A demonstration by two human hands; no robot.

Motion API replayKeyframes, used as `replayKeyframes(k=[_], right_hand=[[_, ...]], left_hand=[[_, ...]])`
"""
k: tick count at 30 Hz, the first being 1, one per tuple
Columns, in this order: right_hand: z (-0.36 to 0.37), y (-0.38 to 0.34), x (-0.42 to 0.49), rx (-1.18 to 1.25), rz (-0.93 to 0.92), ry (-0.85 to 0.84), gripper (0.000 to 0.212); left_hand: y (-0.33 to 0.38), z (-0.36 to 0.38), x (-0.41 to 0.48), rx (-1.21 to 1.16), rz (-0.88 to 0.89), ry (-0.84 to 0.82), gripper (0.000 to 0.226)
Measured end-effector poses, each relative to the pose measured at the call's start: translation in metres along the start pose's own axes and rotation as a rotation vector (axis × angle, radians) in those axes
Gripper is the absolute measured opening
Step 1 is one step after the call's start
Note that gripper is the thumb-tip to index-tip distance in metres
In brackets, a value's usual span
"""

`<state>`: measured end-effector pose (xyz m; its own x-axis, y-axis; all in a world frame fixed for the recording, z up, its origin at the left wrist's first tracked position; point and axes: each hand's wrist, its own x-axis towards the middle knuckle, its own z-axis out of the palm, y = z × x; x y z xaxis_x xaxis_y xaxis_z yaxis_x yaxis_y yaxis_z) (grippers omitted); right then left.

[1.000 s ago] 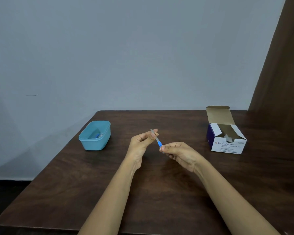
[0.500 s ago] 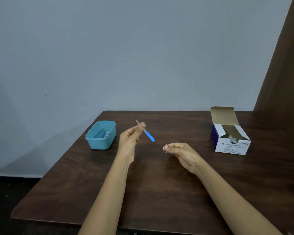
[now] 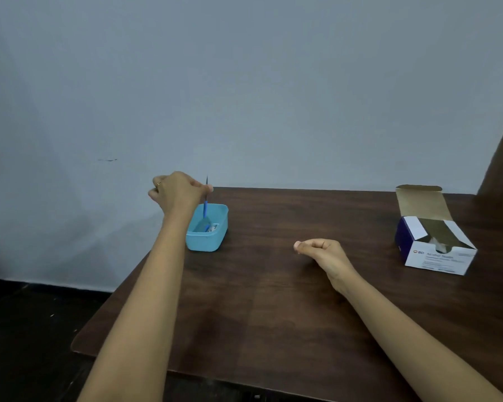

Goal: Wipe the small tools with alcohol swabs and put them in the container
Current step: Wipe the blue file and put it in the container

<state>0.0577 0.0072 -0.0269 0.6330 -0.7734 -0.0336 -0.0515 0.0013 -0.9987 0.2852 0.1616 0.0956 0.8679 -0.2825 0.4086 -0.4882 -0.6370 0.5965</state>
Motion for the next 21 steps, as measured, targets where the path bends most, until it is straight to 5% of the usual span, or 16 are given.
replayKeyframes(k=[7,21], right_hand=[[0.008,0.006,0.005,-0.092,-0.071,0.078,0.02],[0.014,0.016,0.005,-0.237,-0.174,0.122,0.015]], left_hand=[[-0.015,0.04,0.018,0.513,0.095,-0.137,0.03],[-0.031,0.082,0.037,0.803,0.119,-0.284,0.021]])
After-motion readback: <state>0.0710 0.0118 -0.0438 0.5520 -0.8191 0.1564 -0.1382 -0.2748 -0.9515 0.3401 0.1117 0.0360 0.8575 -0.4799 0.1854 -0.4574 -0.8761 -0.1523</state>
